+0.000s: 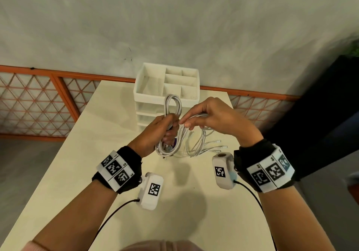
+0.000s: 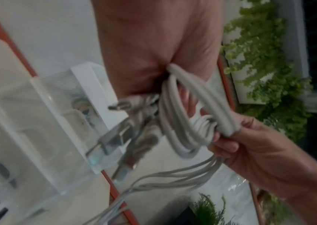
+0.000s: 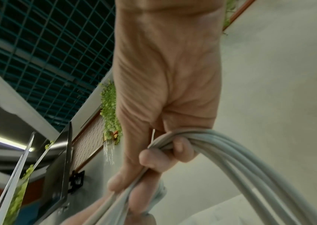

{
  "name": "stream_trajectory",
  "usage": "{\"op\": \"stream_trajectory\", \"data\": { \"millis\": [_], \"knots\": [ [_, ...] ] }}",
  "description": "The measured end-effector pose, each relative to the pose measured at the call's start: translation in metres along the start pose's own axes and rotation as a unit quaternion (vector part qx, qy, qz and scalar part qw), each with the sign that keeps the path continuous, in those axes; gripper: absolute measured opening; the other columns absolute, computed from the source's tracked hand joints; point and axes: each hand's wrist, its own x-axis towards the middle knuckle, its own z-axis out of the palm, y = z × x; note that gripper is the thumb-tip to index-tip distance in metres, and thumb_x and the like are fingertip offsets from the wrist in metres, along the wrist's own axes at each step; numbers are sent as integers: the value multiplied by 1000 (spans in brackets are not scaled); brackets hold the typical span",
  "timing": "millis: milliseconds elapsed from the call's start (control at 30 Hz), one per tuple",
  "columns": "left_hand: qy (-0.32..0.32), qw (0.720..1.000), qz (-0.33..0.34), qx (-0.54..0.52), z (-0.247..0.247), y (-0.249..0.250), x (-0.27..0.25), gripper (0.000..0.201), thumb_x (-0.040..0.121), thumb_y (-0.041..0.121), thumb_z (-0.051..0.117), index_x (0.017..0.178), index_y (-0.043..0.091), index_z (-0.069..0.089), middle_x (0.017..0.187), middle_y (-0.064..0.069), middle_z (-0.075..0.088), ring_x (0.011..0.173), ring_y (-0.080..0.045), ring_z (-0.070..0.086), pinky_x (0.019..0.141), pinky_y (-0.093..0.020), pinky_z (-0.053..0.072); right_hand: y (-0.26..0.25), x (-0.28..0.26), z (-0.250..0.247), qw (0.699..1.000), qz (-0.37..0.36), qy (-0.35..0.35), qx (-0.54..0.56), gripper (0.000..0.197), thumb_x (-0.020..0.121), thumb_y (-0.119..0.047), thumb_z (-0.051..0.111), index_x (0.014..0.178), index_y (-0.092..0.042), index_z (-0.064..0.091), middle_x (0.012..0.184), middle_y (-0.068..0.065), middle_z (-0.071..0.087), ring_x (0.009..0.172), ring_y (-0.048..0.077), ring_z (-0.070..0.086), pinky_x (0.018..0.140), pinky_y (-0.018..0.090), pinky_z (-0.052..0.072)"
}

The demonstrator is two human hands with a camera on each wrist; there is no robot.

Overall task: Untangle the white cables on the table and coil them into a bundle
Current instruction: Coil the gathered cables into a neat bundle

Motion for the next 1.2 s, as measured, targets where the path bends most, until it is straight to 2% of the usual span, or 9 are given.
{"op": "stream_trajectory", "data": {
  "millis": [100, 200, 267, 433, 600, 800, 933, 1033, 1200],
  "knots": [
    [-3, 999, -20, 30, 2, 1, -2, 33, 98, 20, 32, 81, 3, 55, 70, -13, 49, 61, -26, 43, 54, -29, 42, 2, 1, 3, 999, -19, 4, -27, 16, 78, -15, 74, 94, -14, 77, 85, 0, 76, 77, 7, 67, 65, 9, 45],
    [-17, 999, -20, 21, 4, 3, -3, 40, 99, 18, 30, 95, 1, 66, 92, -19, 71, 85, -30, 68, 79, -36, 54, 2, 3, 9, 996, -49, 16, -71, 14, 77, -16, 76, 90, -14, 77, 78, -5, 75, 77, 10, 68, 72, 11, 47],
    [-22, 999, -35, -12, 6, 4, -4, 42, 99, 19, 30, 90, -1, 66, 81, -18, 74, 74, -27, 72, 72, -33, 59, 1, 4, 12, 994, -68, 31, -77, 13, 75, -15, 77, 86, -11, 72, 78, -3, 74, 76, 7, 67, 73, 16, 48],
    [1, 997, -32, -64, 9, 3, -5, 29, 97, 22, 32, 78, 8, 48, 49, -4, 48, 40, -14, 41, 49, -26, 46, -5, 1, 13, 994, -75, 49, -61, 36, 76, -18, 78, 85, -14, 43, 64, -4, 61, 55, 3, 52, 56, 10, 38],
    [-11, 999, 4, -33, 7, 1, -9, 34, 98, 21, 34, 66, 12, 37, 45, 1, 30, 39, -12, 23, 42, -24, 34, 3, 0, 9, 996, -22, 53, -61, 38, 73, -35, 78, 82, -11, 51, 60, 4, 57, 49, 6, 46, 51, 19, 42],
    [-54, 998, 14, 8, -12, -2, -13, 37, 101, 31, 35, 70, 12, 42, 45, 5, 32, 38, -10, 25, 42, -22, 31, 21, -8, -5, 996, 58, 5, -65, 63, 85, -64, 35, 60, -11, 56, 54, 1, 46, 54, 13, 43, 67, 28, 40],
    [-63, 993, -33, 94, 1, -4, -16, 61, 91, 65, 16, 78, 13, 44, 49, 3, 30, 44, -12, 22, 47, -25, 30, 4, -2, 5, 996, 18, 53, -75, 52, 95, -44, 45, 52, -17, 53, 40, -8, 42, 43, 8, 35, 54, 21, 34],
    [-77, 991, -59, 93, 8, -3, -16, 84, 81, 74, -1, 81, 10, 53, 50, 1, 31, 45, -13, 21, 48, -24, 29, -2, 6, 8, 993, -11, 94, -68, 48, 95, -32, 52, 49, -18, 53, 36, -12, 48, 39, 6, 39, 49, 13, 30],
    [-89, 985, -40, 145, 19, -8, -21, 51, 92, 54, 44, 70, 9, 51, 48, 1, 29, 42, -13, 24, 45, -21, 28, 4, 17, 10, 992, -1, 125, 2, 22, 84, -22, 66, 83, -19, 45, 57, -1, 51, 49, 8, 47, 50, 16, 37]
  ]
}}
